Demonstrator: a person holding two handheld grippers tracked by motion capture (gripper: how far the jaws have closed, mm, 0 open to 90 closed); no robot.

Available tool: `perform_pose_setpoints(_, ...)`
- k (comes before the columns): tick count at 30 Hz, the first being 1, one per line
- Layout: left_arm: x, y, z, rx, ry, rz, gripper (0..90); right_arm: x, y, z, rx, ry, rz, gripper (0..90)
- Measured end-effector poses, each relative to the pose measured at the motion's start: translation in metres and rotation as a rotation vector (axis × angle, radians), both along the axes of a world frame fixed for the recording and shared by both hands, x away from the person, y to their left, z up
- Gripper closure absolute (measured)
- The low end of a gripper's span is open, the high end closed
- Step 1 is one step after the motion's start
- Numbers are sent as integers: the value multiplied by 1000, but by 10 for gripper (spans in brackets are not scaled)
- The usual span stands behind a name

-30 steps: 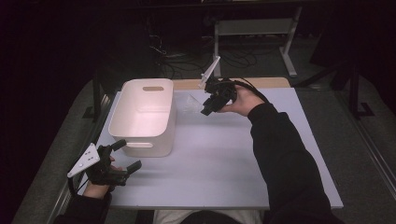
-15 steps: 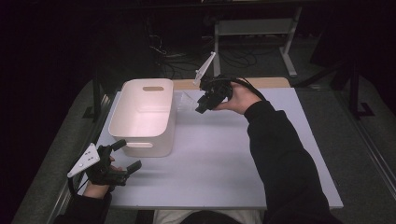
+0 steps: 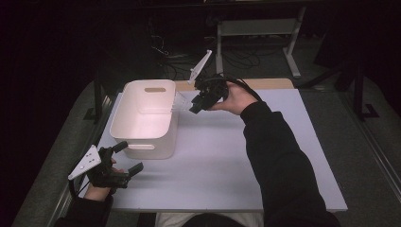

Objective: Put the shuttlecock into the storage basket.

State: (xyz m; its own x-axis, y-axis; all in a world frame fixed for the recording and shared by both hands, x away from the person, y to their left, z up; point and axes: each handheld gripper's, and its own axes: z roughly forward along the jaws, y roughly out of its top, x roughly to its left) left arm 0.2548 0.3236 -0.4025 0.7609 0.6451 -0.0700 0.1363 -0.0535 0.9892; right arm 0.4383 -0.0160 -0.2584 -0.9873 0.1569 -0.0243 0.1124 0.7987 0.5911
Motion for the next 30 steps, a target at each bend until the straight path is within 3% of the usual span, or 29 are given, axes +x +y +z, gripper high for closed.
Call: perform_pose_setpoints(30, 0, 0, 0, 0, -3, -2, 0, -6, 41, 14, 19, -20, 70, 642)
